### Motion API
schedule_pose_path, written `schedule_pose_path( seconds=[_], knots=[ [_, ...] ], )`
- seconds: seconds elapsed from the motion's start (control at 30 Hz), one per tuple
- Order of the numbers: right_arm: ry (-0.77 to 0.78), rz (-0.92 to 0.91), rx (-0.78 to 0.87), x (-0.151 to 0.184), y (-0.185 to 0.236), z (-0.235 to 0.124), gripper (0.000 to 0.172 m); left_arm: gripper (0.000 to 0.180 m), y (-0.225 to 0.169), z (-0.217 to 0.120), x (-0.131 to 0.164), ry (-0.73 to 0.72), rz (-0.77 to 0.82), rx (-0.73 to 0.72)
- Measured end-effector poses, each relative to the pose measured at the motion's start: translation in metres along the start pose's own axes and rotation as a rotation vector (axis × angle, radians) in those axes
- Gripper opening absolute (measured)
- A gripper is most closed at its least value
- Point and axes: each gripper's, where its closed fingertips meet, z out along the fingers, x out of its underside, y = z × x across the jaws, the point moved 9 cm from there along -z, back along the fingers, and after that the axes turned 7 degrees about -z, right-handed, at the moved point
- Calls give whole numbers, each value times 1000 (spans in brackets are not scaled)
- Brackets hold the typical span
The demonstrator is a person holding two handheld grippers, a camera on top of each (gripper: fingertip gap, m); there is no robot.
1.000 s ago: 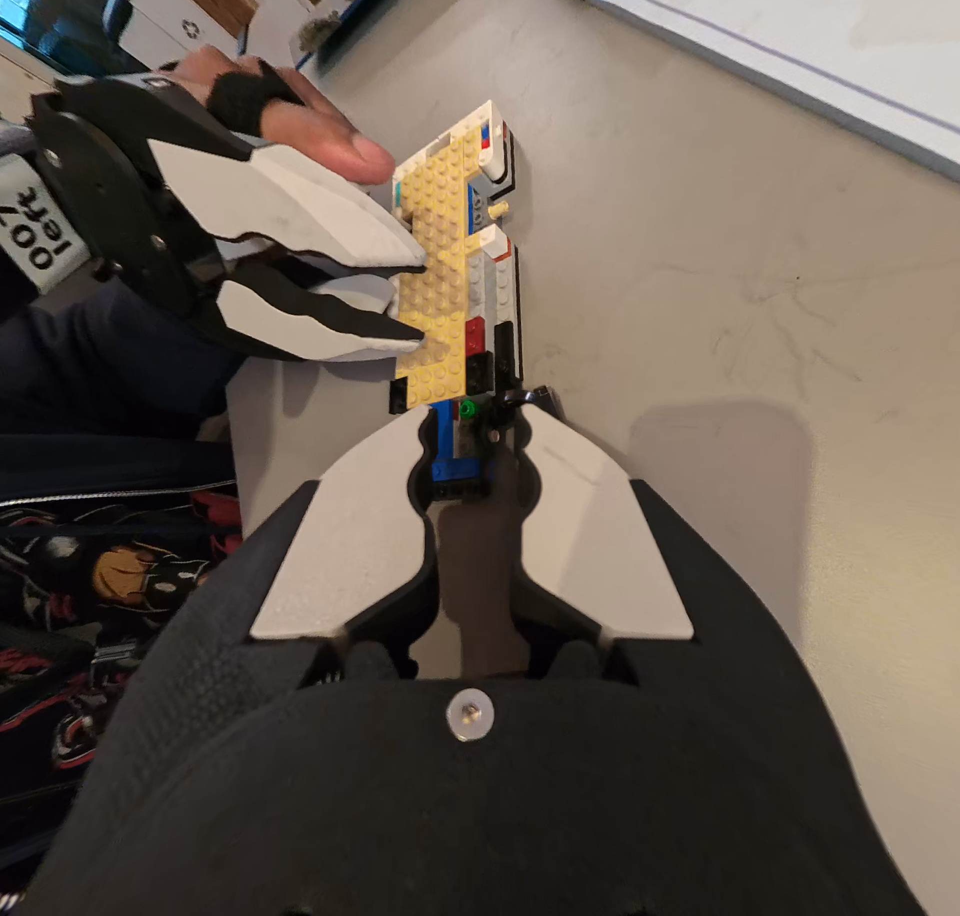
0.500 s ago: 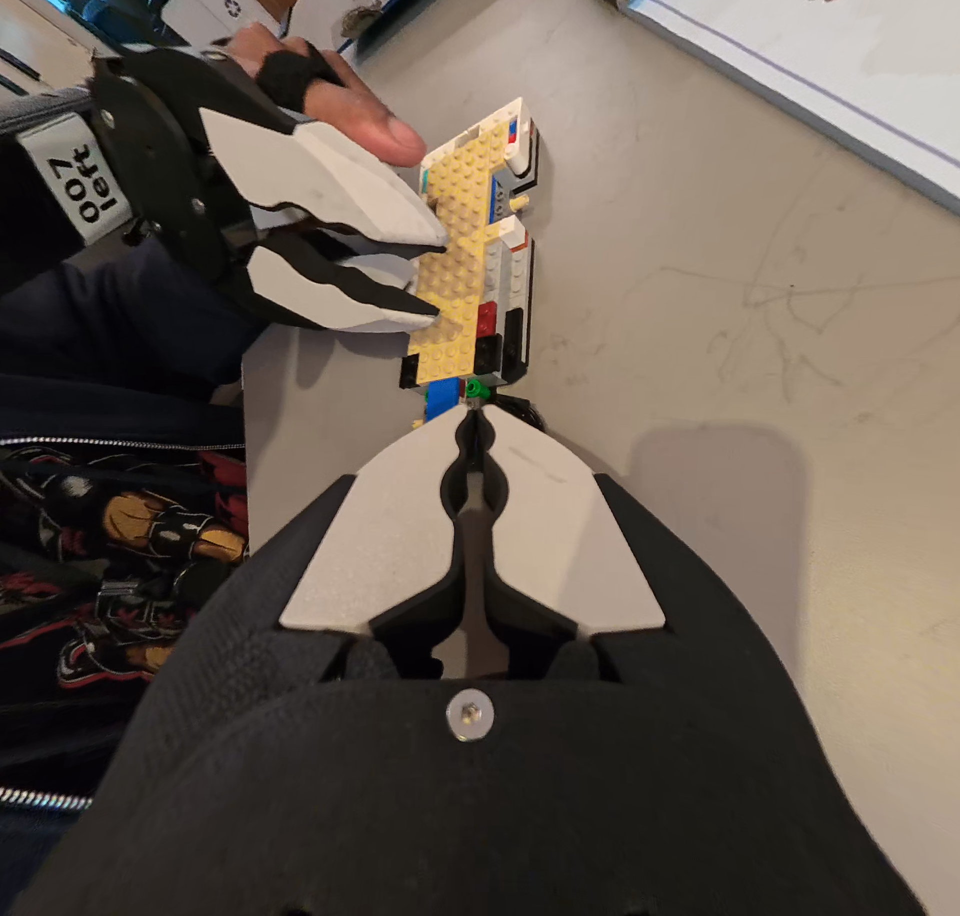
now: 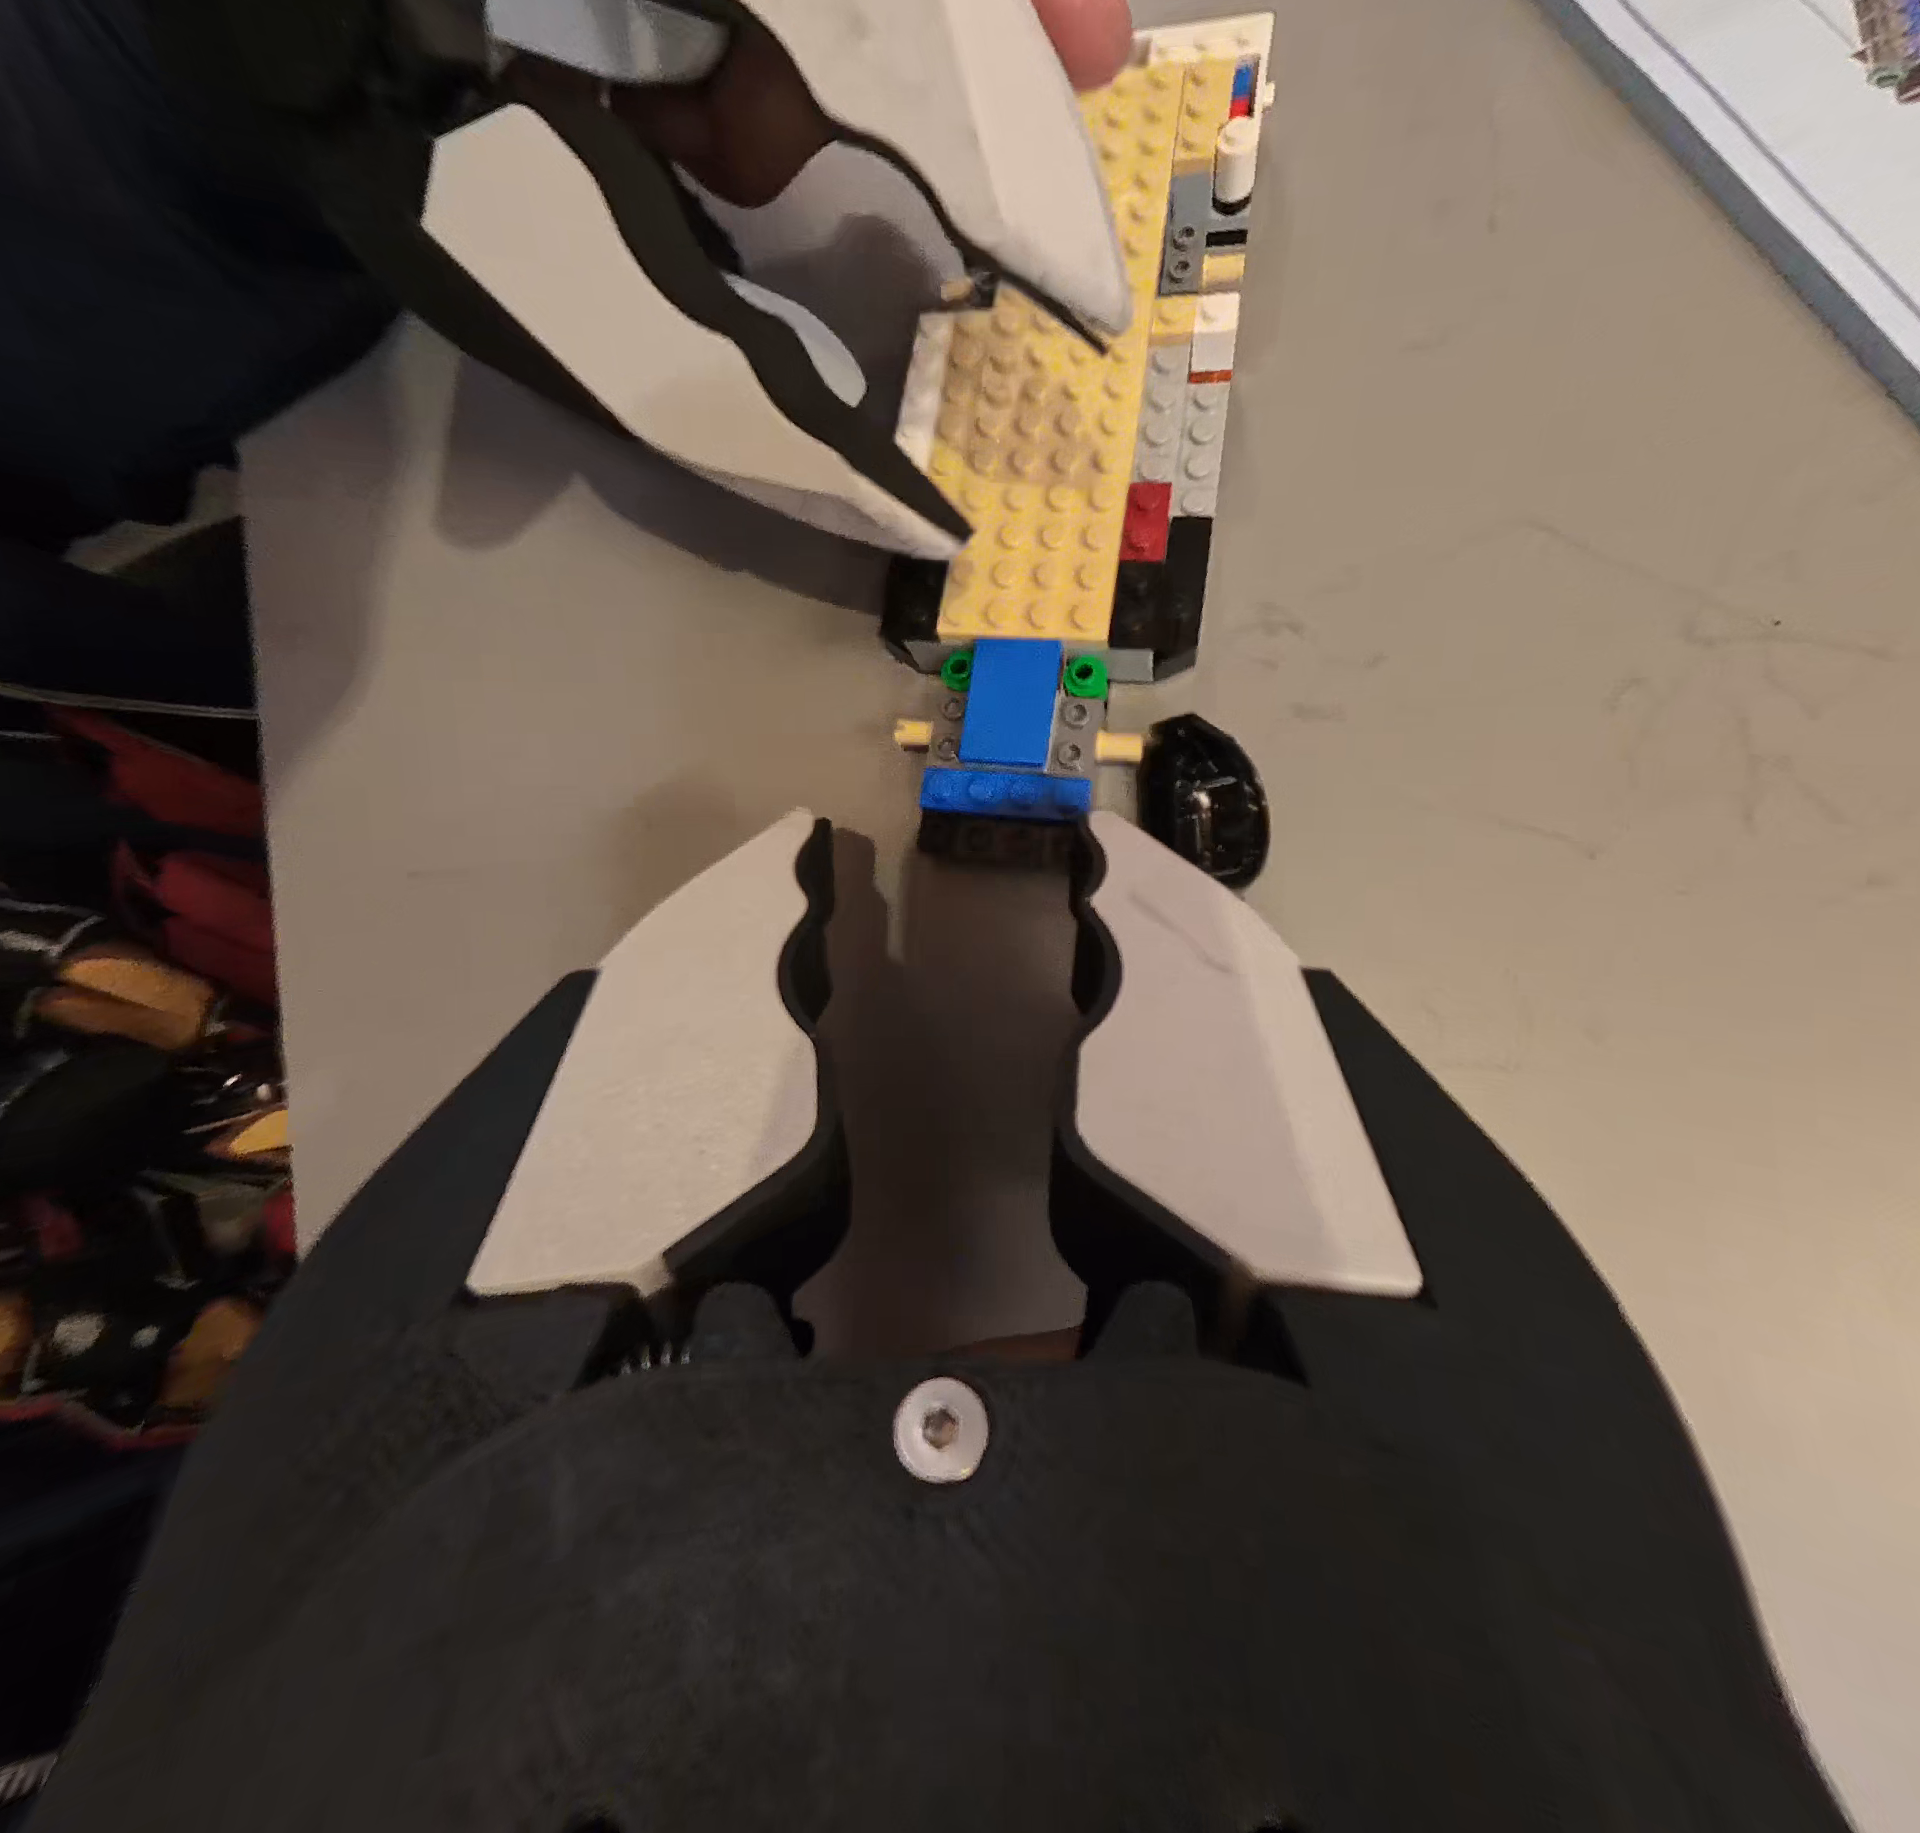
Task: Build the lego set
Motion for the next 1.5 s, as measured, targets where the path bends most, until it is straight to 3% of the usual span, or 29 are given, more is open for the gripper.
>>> schedule_pose_path(
  seconds=[0.23,0.37,1.03,1.1,1.37,1.5],
  knots=[
    [64,-39,114,0,7,14,57,35,-15,1,-3,-7,29,12],
    [68,-50,184,-4,3,19,34,36,-26,1,-3,11,61,-7],
    [-10,127,87,-31,10,10,33,39,-52,24,-6,236,317,-314],
    [-14,116,86,-33,11,11,34,28,-49,25,-6,260,350,-373],
    [-117,13,66,-34,11,-6,35,26,-43,18,-6,197,327,-414],
    [-92,-150,180,-27,4,-27,36,24,-34,8,-7,125,287,-426]
  ],
)
